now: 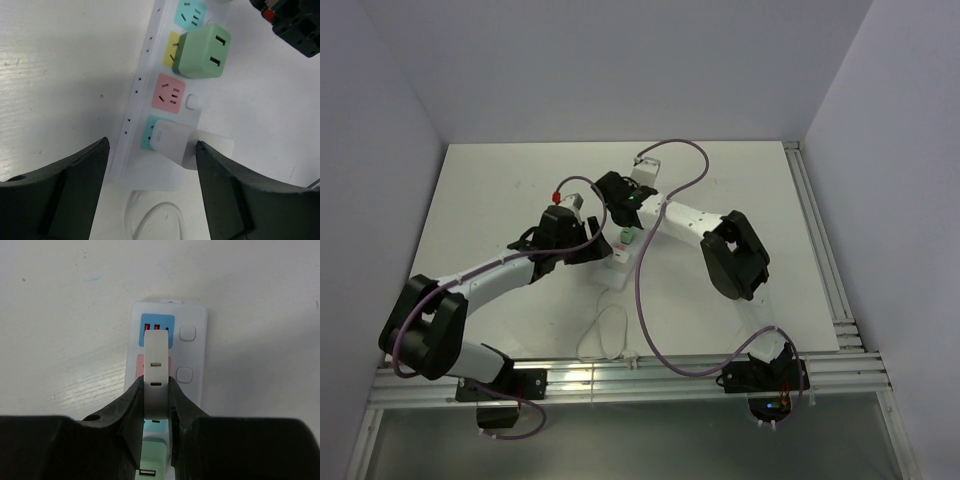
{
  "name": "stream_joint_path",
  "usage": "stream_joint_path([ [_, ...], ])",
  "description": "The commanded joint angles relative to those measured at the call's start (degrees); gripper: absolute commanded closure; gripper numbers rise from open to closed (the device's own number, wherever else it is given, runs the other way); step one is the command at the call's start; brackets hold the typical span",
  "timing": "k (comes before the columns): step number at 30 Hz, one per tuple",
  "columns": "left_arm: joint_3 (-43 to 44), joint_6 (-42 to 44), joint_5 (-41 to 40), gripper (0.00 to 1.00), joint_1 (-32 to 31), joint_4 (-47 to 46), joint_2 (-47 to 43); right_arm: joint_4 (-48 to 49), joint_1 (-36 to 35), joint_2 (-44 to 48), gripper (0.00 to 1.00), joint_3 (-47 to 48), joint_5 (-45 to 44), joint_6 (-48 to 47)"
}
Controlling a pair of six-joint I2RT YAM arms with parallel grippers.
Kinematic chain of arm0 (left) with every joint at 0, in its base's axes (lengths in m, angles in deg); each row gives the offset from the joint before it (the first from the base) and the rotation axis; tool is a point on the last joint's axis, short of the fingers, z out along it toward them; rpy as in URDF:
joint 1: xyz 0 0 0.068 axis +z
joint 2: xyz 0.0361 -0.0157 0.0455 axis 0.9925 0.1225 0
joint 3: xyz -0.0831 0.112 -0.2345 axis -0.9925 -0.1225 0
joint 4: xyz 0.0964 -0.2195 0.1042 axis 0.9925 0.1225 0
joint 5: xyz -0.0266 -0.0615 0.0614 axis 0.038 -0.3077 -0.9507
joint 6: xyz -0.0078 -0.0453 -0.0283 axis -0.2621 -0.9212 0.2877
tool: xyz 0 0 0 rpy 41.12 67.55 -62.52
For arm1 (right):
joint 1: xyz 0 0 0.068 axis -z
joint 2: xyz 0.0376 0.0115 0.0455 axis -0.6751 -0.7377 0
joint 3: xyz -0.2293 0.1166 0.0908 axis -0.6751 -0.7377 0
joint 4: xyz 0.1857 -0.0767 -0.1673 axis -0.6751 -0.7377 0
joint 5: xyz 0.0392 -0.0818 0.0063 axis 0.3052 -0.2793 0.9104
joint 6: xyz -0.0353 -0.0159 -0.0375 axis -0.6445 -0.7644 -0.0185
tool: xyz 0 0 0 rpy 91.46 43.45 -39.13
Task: Insert the plug
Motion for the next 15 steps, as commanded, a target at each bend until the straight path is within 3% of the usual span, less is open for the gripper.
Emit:
stream_joint_path([
  [1, 0.0, 0.7, -0.7, 0.25, 0.1, -1.2, 1.9, -7.3, -0.3, -3.5, 1.00, 0.4, 0.8, -1.3],
  [15, -2.2, -0.1, -1.3, 0.25, 0.1, -1.9, 1.1, -8.7, -0.1, -4.7, 1.00, -0.6, -1.0, -2.3],
])
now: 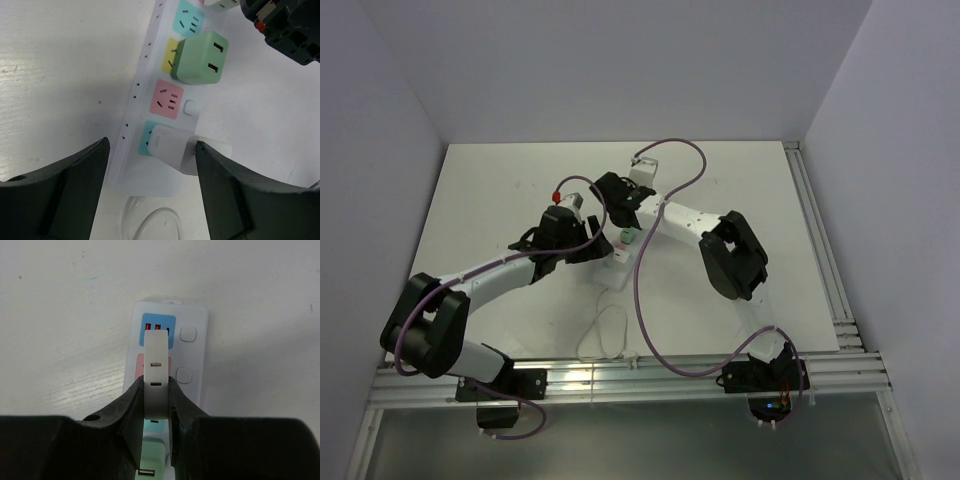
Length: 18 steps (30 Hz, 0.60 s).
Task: Insert the plug
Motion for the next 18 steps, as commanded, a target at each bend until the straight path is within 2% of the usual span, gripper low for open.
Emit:
stream_joint_path([
  [1, -1.8, 0.3, -1.3, 0.25, 0.1, 1.1, 0.3, -8.3, 0.1, -3.9, 1.00, -1.6, 0.1, -0.7],
  [9, -2.2, 0.1, -1.0, 0.25, 0.1, 1.1, 0.8, -4.8, 0.7, -1.1, 1.00, -7.8, 2.2, 3.3],
  [18, -2.6, 0.1, -1.3, 0.25, 0.0, 1.1, 0.2, 1.2, 2.5, 0.4, 1.00, -13.8, 8.6, 6.6],
])
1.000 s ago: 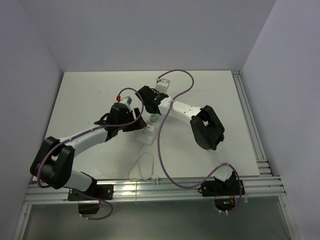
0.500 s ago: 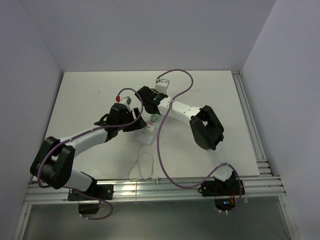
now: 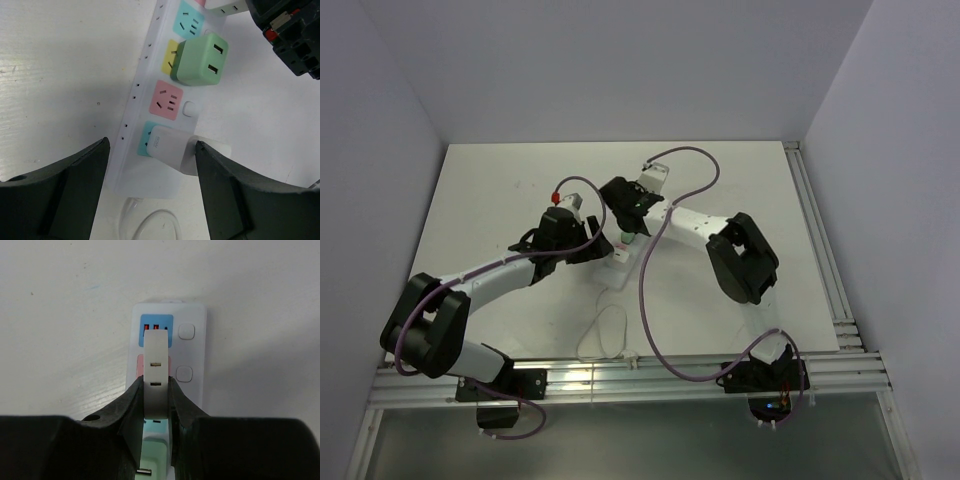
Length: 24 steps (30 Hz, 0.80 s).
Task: Insert the plug
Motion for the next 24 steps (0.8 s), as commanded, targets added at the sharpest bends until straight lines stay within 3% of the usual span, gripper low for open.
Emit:
stream_joint_path([
  [1, -1.6, 0.9, -1.5, 0.25, 0.0, 2.9, 0.1, -5.4, 2.2, -3.1, 1.00, -5.8, 8.6, 1.3],
  [14, -1.1, 1.1, -1.6, 0.25, 0.0, 3.3, 0.0, -7.6, 2.6, -4.4, 1.00, -3.4, 8.9, -4.6],
  [24, -0.7, 1.7, -1.5, 0.25, 0.0, 3.9, 0.2, -7.9, 2.4, -2.9, 1.00, -5.7, 8.2, -2.5],
])
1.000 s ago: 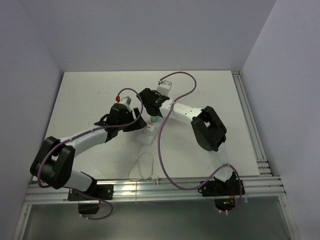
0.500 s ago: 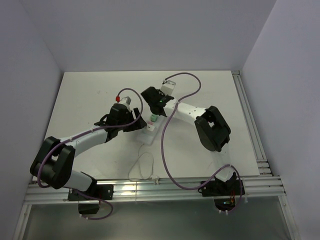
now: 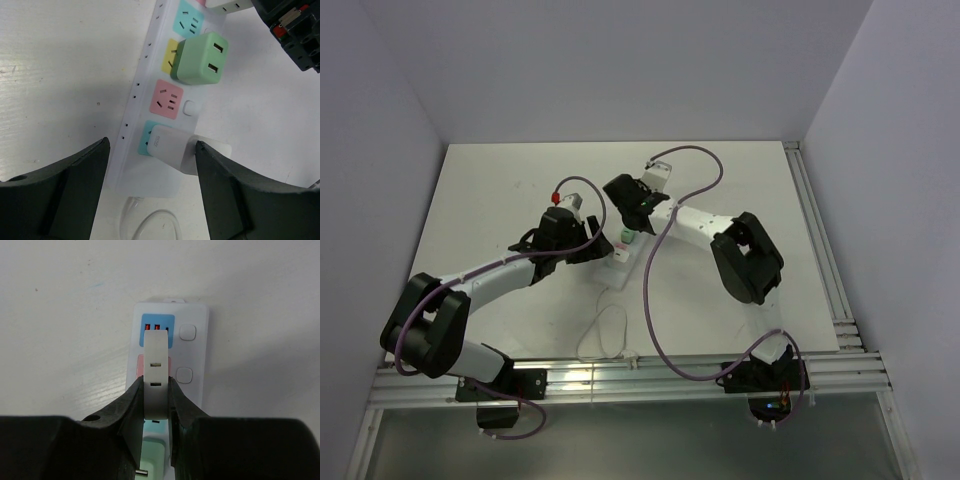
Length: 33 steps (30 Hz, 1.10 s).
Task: Insert the plug
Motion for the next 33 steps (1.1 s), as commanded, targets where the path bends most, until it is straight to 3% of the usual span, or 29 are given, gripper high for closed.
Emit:
stream_joint_path([
  [1, -0.7, 1.9, -1.3, 0.25, 0.0, 4.2, 0.1, -13.0, 0.8, -5.4, 1.00, -2.3, 3.6, -0.2],
  [14, -0.3, 2.3, -1.3, 0.24, 0.1, 6.4, -6.3, -18.3, 0.2, -7.2, 1.00, 1.4, 0.9, -1.3],
  [33, -0.8, 3.3, 1.2, 0.24, 1.4, 6.7, -7.9, -24.5, -1.3, -9.7, 1.00, 4.7, -2.7, 0.3],
])
